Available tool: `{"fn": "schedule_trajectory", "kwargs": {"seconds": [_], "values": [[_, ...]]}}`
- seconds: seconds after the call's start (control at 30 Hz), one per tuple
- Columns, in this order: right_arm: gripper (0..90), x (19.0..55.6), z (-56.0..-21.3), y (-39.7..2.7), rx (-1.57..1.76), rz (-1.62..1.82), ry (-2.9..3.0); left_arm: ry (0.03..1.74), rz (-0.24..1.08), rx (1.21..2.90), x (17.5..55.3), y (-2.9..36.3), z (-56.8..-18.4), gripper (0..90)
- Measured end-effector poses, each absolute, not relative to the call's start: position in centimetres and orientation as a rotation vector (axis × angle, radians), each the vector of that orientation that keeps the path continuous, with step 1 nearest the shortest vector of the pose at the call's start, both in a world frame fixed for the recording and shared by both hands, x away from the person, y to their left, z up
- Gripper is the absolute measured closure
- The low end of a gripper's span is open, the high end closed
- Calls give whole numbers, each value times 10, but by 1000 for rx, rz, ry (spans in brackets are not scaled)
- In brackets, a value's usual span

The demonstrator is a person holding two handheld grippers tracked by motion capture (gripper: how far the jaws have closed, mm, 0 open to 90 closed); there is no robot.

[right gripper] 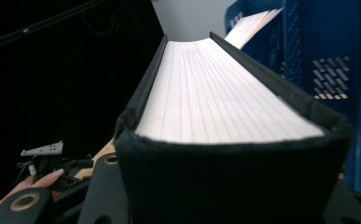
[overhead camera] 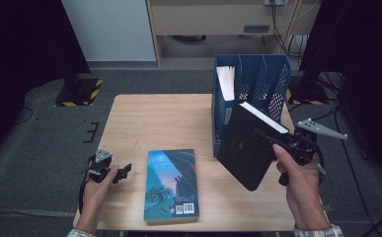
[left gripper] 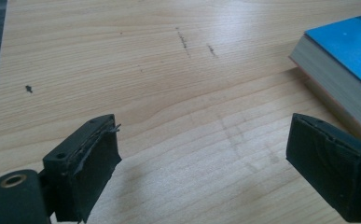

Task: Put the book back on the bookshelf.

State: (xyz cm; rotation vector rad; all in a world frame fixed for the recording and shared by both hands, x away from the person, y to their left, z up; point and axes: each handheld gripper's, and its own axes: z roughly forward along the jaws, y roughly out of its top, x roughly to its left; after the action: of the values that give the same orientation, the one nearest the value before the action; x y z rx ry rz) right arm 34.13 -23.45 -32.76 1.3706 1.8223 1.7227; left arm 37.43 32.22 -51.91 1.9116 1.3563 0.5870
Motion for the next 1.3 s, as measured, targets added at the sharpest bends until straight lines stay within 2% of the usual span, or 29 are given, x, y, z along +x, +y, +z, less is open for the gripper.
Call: {"fn": "schedule_trajectory", "kwargs": {"seconds": [0.6,0.97,1.3], "values": [[528,375,-303,-263,1448,1631,1687,1352,600,1924,374,323,-522,87],[528,407,-300,-274,1516,1580,1644,1349,600,1926,374,323,-522,87],[528,415,-301,-297,1551,1534,1601,1350,600,1924,374,322,-523,88]]}}
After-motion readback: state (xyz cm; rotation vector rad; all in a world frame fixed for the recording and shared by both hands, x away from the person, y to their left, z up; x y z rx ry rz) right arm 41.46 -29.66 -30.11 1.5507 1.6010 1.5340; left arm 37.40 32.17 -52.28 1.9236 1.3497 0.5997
